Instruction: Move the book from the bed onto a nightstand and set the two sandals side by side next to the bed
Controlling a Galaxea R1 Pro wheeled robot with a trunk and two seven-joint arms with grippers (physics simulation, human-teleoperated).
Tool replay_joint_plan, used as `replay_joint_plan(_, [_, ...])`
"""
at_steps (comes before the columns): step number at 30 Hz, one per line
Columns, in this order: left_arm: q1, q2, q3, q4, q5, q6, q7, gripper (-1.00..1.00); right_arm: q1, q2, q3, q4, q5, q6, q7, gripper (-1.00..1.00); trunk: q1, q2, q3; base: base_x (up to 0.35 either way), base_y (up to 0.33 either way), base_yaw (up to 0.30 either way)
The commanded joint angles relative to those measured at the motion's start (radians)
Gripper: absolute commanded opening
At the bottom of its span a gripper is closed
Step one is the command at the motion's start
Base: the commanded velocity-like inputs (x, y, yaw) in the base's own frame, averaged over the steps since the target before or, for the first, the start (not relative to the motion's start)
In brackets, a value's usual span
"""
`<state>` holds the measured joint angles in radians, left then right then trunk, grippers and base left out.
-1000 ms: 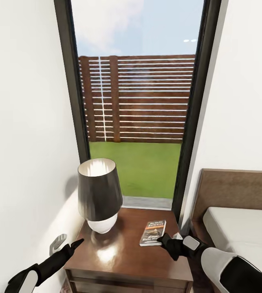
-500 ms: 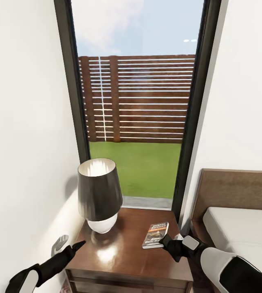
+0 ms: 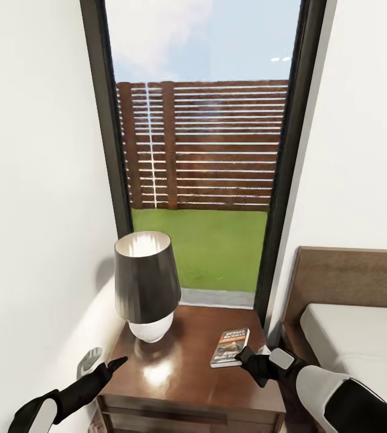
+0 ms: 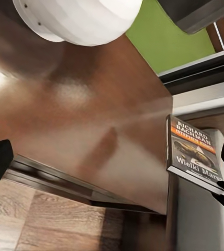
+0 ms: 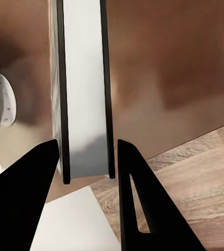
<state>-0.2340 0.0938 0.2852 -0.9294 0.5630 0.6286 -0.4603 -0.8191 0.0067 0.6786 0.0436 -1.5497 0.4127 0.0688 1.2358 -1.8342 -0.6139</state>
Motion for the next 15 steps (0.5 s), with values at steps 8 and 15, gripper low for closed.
replay_joint_plan(8, [-0.001,0.000,0.002,-0.001,0.005,0.008,-0.001,1.00,-0.002,0.001,0.007,0.004,-0.006,0.003,0.008,-1.00,0.031,-0.057,-0.026,0.000,0.000,0.000])
replay_joint_plan(15, [-0.001,-0.001,0.002,-0.001,0.005,0.008,-0.001,1.00,-0.002,0.001,0.008,0.004,-0.007,0.003,0.008,-1.00,0.058,-0.106,-0.048,0.000,0.000,0.000])
